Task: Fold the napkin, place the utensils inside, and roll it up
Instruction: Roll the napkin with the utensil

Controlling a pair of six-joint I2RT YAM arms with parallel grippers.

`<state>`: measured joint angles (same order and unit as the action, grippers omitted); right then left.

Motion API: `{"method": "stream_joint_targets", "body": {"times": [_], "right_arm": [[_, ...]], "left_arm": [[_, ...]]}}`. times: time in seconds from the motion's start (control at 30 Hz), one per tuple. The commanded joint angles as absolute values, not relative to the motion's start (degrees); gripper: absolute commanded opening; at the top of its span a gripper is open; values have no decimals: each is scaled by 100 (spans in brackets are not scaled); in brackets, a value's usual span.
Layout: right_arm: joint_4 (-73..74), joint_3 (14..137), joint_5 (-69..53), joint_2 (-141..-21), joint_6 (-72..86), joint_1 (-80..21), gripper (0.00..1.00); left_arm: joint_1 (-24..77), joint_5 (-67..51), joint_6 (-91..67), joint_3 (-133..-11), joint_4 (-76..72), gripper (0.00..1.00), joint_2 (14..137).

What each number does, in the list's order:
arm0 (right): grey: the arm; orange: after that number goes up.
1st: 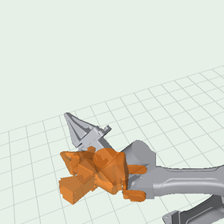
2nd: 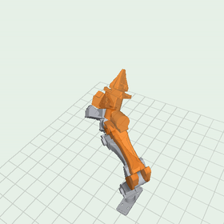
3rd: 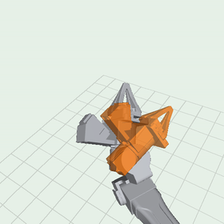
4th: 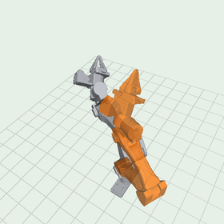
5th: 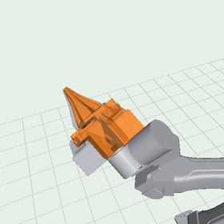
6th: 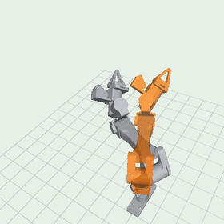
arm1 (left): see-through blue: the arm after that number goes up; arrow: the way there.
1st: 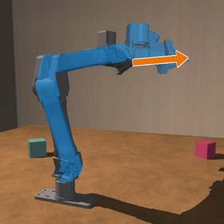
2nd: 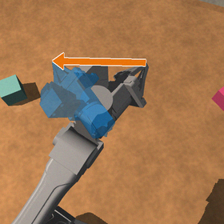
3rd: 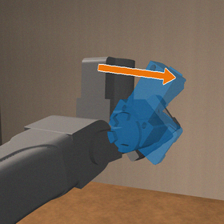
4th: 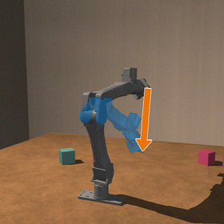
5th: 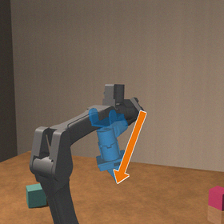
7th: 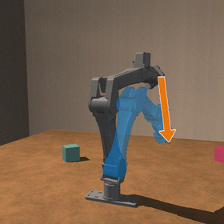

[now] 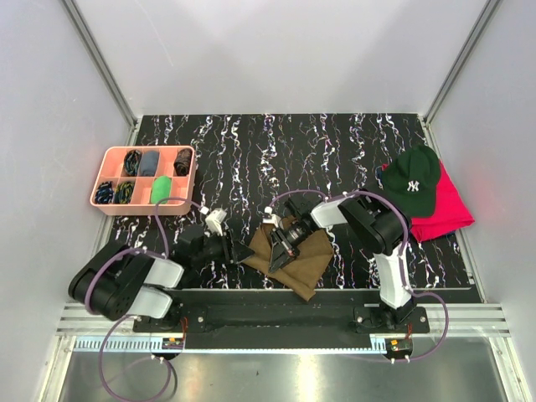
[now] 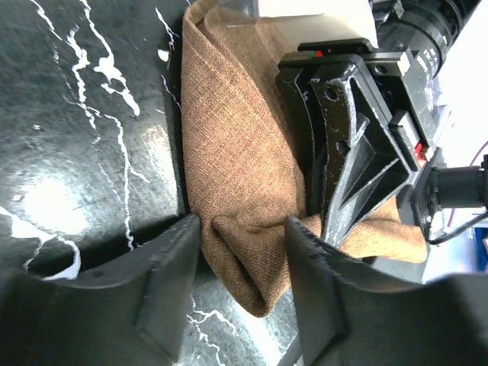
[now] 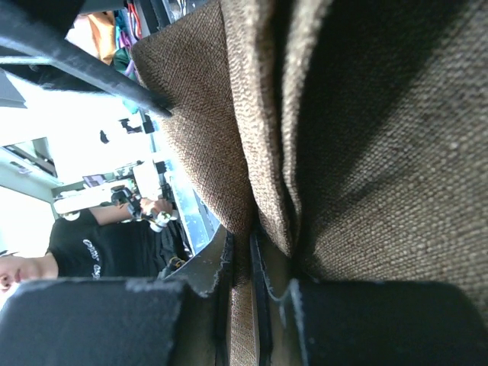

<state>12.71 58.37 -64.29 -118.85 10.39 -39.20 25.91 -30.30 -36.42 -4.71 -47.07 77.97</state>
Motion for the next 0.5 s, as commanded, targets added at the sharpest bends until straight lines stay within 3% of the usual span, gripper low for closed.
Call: {"method": "stream_joint_targets", "body": {"times": [0.0, 0.1, 0.2, 0.33, 0.43, 0.47], "right_arm": [[1230, 5924, -6047, -12128, 940, -3771, 11], [1213, 5941, -6047, -12181, 949, -3727, 11], [1204, 5950, -6012, -12182, 975, -3709, 11], [1213, 5941, -5924, -12077, 1002, -3700, 13], [1230, 5924, -5740, -11892, 1090, -3683, 18], [1230, 5924, -5696, -11813, 1168, -3691, 24]], "left_arm": [[2575, -3419, -3841, -369, -5791, 47, 8173], [2575, -3410, -3902, -299, -5880, 40, 8227], [2575, -3366, -3885, -334, -5775, 26, 8288], [2584, -3384, -3867, -439, -5652, 13, 8437], [2584, -3375, -3806, -527, -5336, 2, 8429], [2584, -3358, -3780, -562, -5239, 1, 8394]]}}
